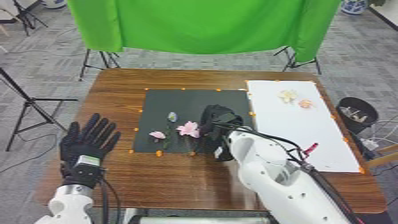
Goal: Arrange flowers
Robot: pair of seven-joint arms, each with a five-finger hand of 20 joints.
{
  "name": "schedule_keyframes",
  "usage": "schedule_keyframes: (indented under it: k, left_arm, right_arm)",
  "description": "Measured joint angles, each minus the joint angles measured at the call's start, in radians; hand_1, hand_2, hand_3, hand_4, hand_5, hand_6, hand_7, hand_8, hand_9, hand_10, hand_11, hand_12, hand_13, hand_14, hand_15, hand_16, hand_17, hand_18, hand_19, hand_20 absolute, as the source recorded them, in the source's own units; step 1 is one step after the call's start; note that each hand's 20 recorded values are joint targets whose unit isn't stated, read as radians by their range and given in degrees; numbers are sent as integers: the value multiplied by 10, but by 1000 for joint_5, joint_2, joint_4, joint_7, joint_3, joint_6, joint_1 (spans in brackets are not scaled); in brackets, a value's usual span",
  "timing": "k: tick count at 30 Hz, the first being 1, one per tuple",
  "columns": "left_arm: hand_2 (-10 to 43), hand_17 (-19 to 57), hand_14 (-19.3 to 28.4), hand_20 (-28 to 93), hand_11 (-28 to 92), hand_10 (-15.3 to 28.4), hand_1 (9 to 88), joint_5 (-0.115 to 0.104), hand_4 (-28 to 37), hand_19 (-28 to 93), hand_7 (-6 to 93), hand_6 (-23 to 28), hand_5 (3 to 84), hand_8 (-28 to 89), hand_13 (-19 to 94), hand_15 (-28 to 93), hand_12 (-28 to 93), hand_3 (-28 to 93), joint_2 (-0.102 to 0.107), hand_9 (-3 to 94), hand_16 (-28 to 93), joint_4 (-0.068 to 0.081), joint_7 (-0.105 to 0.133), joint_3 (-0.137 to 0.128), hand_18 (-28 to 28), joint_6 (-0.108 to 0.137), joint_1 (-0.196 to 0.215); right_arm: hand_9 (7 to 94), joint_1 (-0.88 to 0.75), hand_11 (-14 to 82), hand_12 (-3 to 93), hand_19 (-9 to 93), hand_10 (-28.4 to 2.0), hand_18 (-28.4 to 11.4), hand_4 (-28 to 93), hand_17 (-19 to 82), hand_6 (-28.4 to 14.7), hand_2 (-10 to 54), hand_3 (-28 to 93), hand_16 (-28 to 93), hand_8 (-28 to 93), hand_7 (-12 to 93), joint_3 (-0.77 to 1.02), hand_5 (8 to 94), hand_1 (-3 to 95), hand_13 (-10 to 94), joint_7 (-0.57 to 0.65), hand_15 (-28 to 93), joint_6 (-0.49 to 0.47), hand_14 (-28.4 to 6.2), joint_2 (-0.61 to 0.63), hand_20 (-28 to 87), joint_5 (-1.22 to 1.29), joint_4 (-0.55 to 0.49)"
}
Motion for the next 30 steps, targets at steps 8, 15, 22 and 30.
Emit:
schedule_keyframes:
  k: [8,15,22,30]
  left_arm:
    - [160,-67,172,87,237,164,258,-3,-283,371,135,103,394,-83,233,403,115,701,-2,332,-74,0,4,0,153,1,1]
    - [160,-67,172,87,236,164,257,-4,-283,370,136,102,394,-82,233,403,115,701,-4,331,-73,-1,18,6,153,-1,2]
    - [159,-68,172,87,234,163,258,-5,-283,370,137,99,385,-83,233,403,115,702,-3,330,-73,-8,41,6,154,-1,14]
    - [159,-67,172,87,235,164,258,-11,-283,370,140,98,389,-84,233,403,116,702,0,329,-73,-11,55,7,154,0,24]
  right_arm:
    - [594,-18,109,146,683,-132,-202,-282,228,-6,-95,782,187,-122,143,28,519,325,553,1,347,30,-135,19,305,9,-49]
    - [482,-4,85,130,628,-133,-197,-279,209,-26,-69,807,162,-116,137,102,464,342,460,-1,263,151,-146,77,263,-11,-45]
    - [439,123,76,111,551,-121,-174,-282,198,-17,-51,833,155,-132,165,124,463,417,422,102,173,147,-123,209,204,10,143]
    - [390,229,73,89,501,-93,-161,-283,198,-3,-33,833,158,-145,176,109,421,449,397,74,126,95,-101,330,181,10,310]
